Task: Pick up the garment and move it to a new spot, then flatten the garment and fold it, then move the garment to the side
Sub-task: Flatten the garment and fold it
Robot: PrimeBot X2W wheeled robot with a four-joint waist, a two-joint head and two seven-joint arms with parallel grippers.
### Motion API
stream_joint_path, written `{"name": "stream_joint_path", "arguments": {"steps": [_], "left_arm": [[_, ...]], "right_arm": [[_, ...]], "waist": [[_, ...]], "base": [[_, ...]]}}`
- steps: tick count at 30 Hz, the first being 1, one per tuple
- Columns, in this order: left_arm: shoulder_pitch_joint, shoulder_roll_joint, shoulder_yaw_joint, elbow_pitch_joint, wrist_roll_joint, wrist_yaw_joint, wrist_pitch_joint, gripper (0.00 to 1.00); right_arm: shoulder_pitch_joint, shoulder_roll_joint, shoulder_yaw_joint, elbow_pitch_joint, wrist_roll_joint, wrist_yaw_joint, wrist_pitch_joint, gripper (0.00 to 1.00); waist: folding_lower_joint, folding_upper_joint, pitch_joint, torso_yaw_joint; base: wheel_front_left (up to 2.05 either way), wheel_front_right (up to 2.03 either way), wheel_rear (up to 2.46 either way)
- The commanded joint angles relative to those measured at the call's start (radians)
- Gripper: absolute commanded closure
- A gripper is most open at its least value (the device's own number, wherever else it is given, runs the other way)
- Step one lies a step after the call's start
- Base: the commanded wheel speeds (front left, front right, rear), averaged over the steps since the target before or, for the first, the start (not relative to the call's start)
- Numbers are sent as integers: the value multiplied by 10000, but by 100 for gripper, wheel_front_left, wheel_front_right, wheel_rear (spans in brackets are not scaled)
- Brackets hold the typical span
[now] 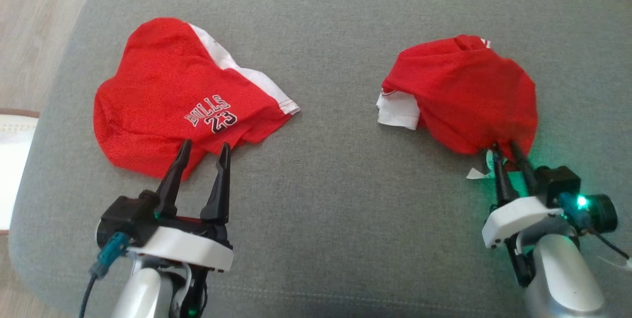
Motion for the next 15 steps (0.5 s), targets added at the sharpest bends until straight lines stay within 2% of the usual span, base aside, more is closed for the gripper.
{"name": "stream_joint_path", "arguments": {"steps": [1,10,15], "left_arm": [[-347,-6,283,-296,-67,19,-78,0],[-154,-6,299,-267,-222,153,-78,0],[51,-6,262,-327,-303,265,-78,0]], "right_arm": [[-315,-50,312,-138,-32,-7,-117,100],[-38,-50,1451,-534,755,-7,-216,100],[315,-50,2135,-1502,1236,-7,-228,100]], "waist": [[0,0,-69,-71],[0,0,-672,-515],[0,0,-1094,-711]], "base": [[0,0,0],[0,0,0],[0,0,0]]}}
